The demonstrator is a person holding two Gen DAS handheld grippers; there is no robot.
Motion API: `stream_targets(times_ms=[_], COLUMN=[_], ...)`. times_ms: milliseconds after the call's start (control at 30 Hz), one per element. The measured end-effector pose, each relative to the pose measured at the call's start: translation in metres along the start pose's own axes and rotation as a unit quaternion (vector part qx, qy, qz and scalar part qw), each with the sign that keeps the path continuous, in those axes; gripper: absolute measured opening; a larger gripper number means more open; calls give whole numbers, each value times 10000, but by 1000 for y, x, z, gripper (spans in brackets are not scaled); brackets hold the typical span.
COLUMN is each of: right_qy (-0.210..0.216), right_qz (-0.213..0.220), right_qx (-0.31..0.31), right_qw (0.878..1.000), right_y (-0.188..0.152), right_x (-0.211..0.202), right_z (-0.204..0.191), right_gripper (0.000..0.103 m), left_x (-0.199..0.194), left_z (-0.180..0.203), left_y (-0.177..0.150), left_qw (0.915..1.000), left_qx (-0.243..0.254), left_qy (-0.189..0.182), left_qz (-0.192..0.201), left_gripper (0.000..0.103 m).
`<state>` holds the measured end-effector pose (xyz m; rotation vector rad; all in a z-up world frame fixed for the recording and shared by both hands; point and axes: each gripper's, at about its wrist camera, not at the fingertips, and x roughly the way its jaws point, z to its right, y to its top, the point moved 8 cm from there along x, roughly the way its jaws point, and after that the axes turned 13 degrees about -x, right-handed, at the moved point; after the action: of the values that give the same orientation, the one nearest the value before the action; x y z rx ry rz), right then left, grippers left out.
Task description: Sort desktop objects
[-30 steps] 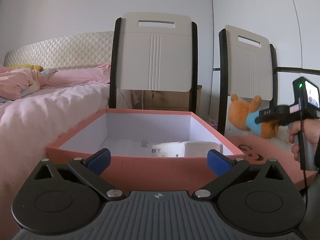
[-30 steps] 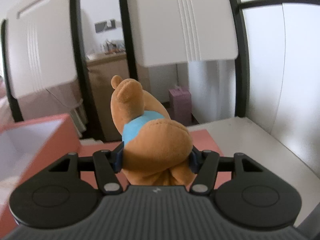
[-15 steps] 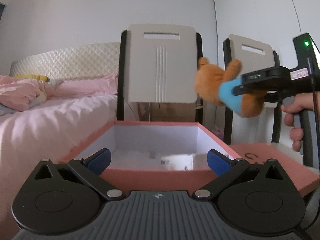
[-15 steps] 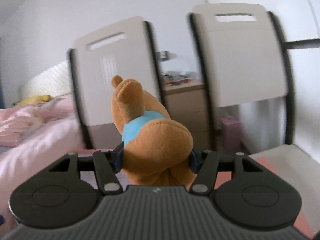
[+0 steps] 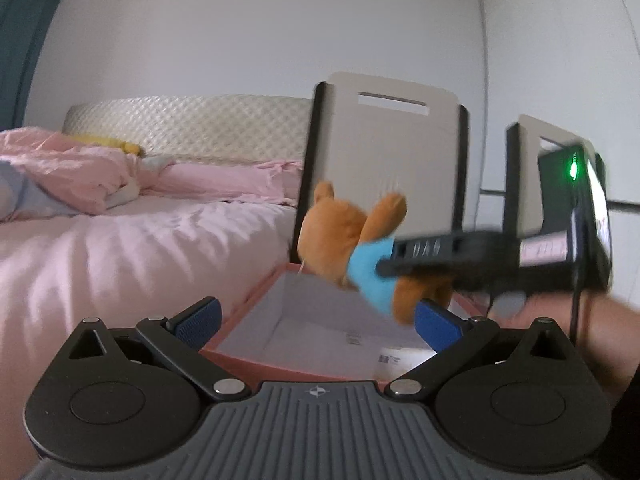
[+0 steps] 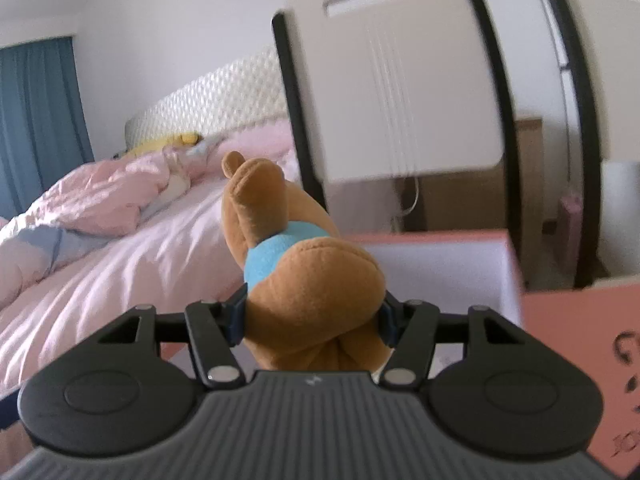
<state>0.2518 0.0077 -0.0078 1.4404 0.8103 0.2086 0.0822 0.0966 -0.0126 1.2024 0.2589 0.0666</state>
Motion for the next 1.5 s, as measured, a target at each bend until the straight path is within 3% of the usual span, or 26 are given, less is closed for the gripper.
stream_targets(times_ms=[167, 267, 367, 433, 533, 733, 900, 1267, 1500], right_qy=[192, 296, 335, 379, 325, -141, -495, -1339, -1586], right_qz=[-414, -498, -413, -298, 73, 631, 933, 989, 881], right_qx=[77, 112, 132, 147, 143, -28, -227, -400, -222], right_qw=[9989, 9983, 9985, 9987, 9993, 9979, 9941, 9852, 9832], right_y=[-20, -26, -27, -23, -12, 5, 0, -44, -73], right_x=[22, 27, 25, 18, -1, -54, -102, -199, -230], right_z=[-15, -18, -16, -12, -2, 26, 47, 92, 119], right_gripper=[64, 71, 83, 85, 97, 99, 103, 103, 103], left_x=[1, 1, 1, 1, -1, -2, -5, -11, -11], left_z=[-3, 0, 2, 3, 5, 13, 24, 53, 59], left_y=[3, 2, 1, 0, -2, -8, -15, -38, -47], left_qw=[9999, 9999, 9999, 9999, 9999, 9995, 9990, 9962, 9959], left_qx=[-121, -65, -2, 31, 88, 276, 390, 644, 656], left_qy=[-73, -103, -92, -82, -57, -82, -199, -572, -607], left_qz=[40, 40, 44, 61, 100, 120, 70, -108, -135], left_gripper=[103, 103, 103, 103, 103, 103, 103, 103, 103])
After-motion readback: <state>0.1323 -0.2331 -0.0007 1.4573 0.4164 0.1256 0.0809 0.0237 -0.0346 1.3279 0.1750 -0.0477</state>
